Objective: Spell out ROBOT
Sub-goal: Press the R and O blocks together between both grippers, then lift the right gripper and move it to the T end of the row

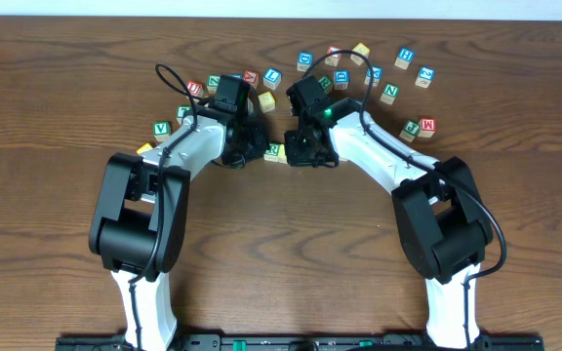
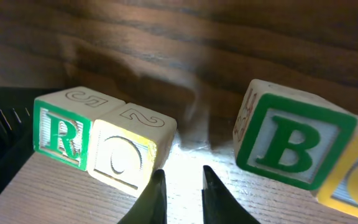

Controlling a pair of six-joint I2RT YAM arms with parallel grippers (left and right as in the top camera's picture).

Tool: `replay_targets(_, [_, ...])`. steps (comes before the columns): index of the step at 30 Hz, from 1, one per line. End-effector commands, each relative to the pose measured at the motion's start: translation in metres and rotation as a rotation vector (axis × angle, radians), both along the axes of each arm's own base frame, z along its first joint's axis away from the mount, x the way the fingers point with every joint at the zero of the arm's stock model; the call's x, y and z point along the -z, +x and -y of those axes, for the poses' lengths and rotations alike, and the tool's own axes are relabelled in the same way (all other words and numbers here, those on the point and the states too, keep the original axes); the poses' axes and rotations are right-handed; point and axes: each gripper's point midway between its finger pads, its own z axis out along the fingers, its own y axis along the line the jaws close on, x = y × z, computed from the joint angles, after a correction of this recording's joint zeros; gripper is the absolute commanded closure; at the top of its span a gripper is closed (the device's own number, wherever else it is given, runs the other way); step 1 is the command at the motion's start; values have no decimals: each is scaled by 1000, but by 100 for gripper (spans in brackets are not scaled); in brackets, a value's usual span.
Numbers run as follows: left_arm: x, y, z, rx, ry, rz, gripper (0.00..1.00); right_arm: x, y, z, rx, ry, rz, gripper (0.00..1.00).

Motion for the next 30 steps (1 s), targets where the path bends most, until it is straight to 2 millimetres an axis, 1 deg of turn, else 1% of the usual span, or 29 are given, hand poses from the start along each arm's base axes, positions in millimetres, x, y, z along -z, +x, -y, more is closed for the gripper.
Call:
replay_targets(1, [13,-7,2,17,1,-35,93,-13,11,-3,15,25,36,83])
replay_targets(8, [14,-8,2,18,1,-37,92,-17,23,-5,23,37,84,82])
replay_targets(19, [14,-8,2,17,1,-38,93,-13,15,3,27,-11,58,82])
replay_targets(20, [14,-8,2,17,2,-38,93,-12,15,3,27,-11,58,83])
replay_targets(22, [14,-8,2,18,1,-38,93,-13,16,3,27,-10,60,89])
replay_targets(24, [14,-8,2,17,2,-38,93,-13,16,3,28,-10,60,92])
replay_targets(27, [14,-8,2,18,2,-38,93,-17,16,3,28,-6,67,94])
replay_targets(30, [14,-8,2,18,2,-38,93,-28,17,3,29,3,83,95])
